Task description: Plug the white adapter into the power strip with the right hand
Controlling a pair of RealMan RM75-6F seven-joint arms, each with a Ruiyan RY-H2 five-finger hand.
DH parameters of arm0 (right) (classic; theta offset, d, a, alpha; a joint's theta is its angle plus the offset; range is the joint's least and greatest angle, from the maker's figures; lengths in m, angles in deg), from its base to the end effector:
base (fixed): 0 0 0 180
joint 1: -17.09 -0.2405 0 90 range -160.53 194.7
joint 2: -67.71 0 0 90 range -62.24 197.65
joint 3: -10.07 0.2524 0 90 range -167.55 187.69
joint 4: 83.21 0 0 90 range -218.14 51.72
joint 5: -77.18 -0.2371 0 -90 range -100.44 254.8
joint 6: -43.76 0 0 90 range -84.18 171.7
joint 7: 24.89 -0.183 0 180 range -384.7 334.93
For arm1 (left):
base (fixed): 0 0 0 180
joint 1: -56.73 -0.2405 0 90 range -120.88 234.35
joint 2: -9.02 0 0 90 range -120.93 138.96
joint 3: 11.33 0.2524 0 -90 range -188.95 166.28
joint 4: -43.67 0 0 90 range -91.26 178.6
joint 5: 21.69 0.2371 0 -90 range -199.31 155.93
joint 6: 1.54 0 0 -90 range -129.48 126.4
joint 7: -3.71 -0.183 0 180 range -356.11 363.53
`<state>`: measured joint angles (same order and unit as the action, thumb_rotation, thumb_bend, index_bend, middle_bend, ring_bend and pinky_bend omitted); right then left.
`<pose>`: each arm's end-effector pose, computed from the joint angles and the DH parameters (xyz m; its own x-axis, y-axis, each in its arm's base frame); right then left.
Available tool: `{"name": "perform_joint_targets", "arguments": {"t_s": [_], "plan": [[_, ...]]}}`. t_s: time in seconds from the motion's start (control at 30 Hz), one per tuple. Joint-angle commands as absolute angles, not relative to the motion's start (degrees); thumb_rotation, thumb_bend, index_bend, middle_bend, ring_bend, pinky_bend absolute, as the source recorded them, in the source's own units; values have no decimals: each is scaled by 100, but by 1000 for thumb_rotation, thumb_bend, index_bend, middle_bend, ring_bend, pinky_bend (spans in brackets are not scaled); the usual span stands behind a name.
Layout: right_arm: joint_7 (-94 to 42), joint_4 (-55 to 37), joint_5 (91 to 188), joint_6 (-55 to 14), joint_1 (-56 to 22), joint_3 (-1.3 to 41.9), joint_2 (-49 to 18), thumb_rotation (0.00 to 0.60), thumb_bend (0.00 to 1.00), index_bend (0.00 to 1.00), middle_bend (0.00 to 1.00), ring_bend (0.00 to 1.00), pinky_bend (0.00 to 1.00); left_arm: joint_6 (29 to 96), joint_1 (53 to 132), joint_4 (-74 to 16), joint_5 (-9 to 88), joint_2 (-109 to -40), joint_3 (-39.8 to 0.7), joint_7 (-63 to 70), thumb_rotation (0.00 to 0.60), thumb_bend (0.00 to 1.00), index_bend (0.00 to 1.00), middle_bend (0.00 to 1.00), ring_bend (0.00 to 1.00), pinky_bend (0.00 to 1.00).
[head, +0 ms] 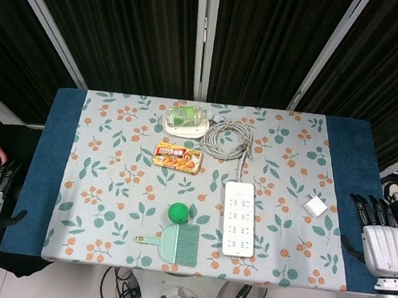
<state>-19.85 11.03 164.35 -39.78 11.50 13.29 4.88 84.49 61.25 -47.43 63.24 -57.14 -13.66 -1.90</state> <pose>-0.3077 -0.2269 0.1314 0.4673 -0.0149 0.8840 -0.8835 -0.0463 0.4662 -0.3230 0.2180 0.1253 0.4703 -0.0003 0.8825 0.8824 0.0148 -0.4703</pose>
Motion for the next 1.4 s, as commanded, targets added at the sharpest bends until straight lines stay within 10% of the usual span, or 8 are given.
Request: {"name": "perform_joint_targets", "arguments": {"t_s": [0.03,0.77,1.4], "plan": [[-2066,1089,16306,-3782,1064,1361,487,600,204,0,117,0,0,8455,6117,-4731,6333,-5724,-1359,-175,600,133,0,0,0,0],[-4370,-585,14815,-509,-233,1757,-201,600,266,0,130,51,0,8265,6187,-4612,6291,-5870,-1352,-84,600,133,0,0,0,0],[-5458,-1392,15149,52,-639,1705,-694,600,298,0,98,194,0,8217,6220,-4664,6276,-5865,-1350,-151,600,132,0,0,0,0]]}}
